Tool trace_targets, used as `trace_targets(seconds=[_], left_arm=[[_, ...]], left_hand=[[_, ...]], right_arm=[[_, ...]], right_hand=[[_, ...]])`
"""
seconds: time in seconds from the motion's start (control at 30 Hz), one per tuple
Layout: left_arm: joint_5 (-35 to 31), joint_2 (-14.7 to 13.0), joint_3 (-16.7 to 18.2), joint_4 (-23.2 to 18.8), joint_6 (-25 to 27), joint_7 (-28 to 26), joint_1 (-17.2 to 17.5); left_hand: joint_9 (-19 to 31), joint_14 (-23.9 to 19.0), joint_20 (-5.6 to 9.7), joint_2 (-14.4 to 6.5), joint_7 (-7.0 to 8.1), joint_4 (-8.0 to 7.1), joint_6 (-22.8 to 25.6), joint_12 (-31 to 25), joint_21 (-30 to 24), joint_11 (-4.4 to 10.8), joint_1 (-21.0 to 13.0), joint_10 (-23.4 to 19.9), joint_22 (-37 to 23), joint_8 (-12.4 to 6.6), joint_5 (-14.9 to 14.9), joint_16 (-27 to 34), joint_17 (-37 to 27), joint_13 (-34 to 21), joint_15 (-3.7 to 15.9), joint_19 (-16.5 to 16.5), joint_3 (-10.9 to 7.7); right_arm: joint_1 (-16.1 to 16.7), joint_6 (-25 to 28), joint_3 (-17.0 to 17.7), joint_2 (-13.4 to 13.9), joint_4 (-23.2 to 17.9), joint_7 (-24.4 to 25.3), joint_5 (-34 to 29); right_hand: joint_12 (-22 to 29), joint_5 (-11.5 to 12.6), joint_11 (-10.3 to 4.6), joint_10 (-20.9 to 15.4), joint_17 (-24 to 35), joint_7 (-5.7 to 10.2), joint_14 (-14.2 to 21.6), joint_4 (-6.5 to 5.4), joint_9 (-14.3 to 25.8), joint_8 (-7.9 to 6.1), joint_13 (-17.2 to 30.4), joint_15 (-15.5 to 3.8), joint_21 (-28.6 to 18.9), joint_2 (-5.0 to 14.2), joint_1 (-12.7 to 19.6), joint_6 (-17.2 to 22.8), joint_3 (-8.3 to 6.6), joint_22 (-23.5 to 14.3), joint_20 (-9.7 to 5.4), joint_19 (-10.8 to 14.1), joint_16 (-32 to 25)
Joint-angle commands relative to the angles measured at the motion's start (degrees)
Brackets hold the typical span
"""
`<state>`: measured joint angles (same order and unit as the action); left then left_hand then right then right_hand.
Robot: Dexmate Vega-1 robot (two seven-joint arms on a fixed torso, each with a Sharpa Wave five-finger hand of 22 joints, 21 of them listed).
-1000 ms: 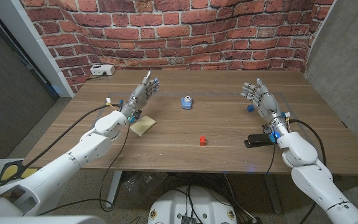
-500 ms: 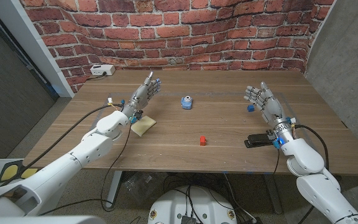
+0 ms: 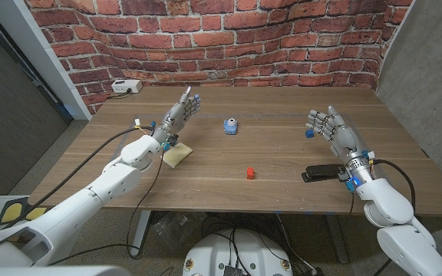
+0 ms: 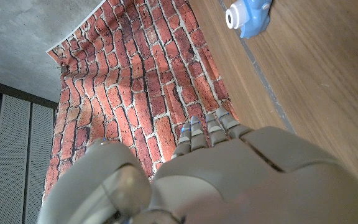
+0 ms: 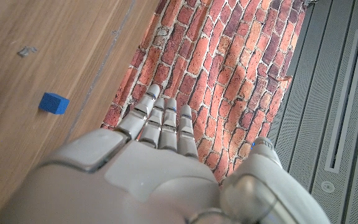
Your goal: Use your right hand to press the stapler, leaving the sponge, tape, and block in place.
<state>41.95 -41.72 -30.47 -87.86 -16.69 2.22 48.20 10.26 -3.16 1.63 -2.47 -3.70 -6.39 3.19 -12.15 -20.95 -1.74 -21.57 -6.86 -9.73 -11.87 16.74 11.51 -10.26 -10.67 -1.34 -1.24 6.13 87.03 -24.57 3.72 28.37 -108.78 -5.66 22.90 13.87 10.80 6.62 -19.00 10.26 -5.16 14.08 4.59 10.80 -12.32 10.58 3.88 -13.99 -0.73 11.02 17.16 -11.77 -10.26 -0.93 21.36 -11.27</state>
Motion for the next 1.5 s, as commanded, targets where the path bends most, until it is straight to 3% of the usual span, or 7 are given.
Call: trace_targets(seconds=[0.03, 0.23, 0.67, 1.0, 1.5], left_arm=[[-0.54, -0.33, 0.20, -1.16, 0.99, -0.80, 0.14], [-0.30, -0.56, 0.10, -1.58, 1.69, -0.78, 0.40], [-1.06, 0.98, -0.37, -0.73, 1.55, -0.79, -1.12], [-0.98, 1.58, -0.79, -0.34, 2.09, -0.36, -2.28], [-1.17, 0.99, -0.42, -1.88, 2.81, -2.17, -1.39]], left_hand=[[0.32, -0.57, 0.11, -0.21, -0.06, 0.20, 0.52, -0.20, 0.28, 0.00, -0.24, -0.42, -0.27, -0.11, -0.17, -0.15, -0.20, -0.19, 0.13, 0.14, 0.03], [0.32, -0.75, 0.11, -0.30, -0.07, 0.27, 0.70, -0.22, 0.41, -0.08, -0.40, -0.60, -0.28, -0.11, -0.28, -0.13, -0.21, -0.19, 0.15, 0.22, 0.03], [0.32, -0.89, 0.06, -0.45, -0.08, 0.38, 0.82, -0.20, 0.67, -0.12, -0.66, -0.81, -0.29, -0.03, -0.50, -0.19, -0.21, -0.19, 0.13, 0.41, 0.07], [0.33, -0.95, 0.04, -0.58, -0.19, 0.45, 1.32, -0.11, 0.90, -0.07, -0.85, -0.81, -0.30, -0.11, -0.69, -0.25, -0.22, -0.19, 0.14, 0.54, 0.12], [0.33, -0.96, 0.03, -0.76, -0.22, 0.51, 1.54, -0.02, 1.23, -0.02, -1.07, -0.88, -0.31, -0.03, -0.94, -0.35, -0.23, -0.20, 0.10, 0.67, 0.19]], right_arm=[[3.93, -1.21, 2.27, -0.82, -1.70, -0.44, -0.59], [4.74, -2.45, 2.83, -1.10, -1.61, -1.06, -1.17], [10.22, -1.05, 6.94, -1.00, -5.12, -1.14, -2.33], [13.11, -2.45, 8.77, -2.89, -6.28, -1.63, -2.87], [17.19, -0.79, 10.44, -4.59, -8.87, -1.79, -4.49]], right_hand=[[0.47, 0.15, -0.01, -0.57, 0.19, -0.05, 0.57, 0.07, 0.28, -0.11, 0.04, 0.01, -0.23, -0.49, 0.07, 0.66, 0.19, -0.19, -0.31, 0.71, -0.17], [0.65, 0.18, -0.04, -1.39, 0.19, 0.04, 1.65, 0.19, 0.30, -0.16, 0.05, -0.13, -0.30, -0.55, 0.15, 1.11, 0.26, -0.18, -0.24, 1.38, -0.36], [0.52, 0.21, -0.11, -1.45, 0.21, 0.33, 1.89, 0.26, 0.32, -0.01, 0.06, -0.06, -0.19, -0.61, 0.15, 1.06, 0.36, -0.17, -0.25, 1.61, -0.23], [0.34, 0.22, -0.10, -1.31, 0.24, 0.26, 1.87, 0.26, 0.33, -0.06, 0.07, 0.00, -0.05, -0.77, -0.03, 1.45, 0.56, -0.17, -0.18, 1.66, -0.06], [0.00, 0.27, -0.01, -0.90, 0.28, 0.50, 1.59, 0.21, 0.36, 0.12, 0.09, 0.24, 0.28, -0.84, -0.26, 1.36, 0.76, -0.18, 0.16, 1.39, 0.22]])
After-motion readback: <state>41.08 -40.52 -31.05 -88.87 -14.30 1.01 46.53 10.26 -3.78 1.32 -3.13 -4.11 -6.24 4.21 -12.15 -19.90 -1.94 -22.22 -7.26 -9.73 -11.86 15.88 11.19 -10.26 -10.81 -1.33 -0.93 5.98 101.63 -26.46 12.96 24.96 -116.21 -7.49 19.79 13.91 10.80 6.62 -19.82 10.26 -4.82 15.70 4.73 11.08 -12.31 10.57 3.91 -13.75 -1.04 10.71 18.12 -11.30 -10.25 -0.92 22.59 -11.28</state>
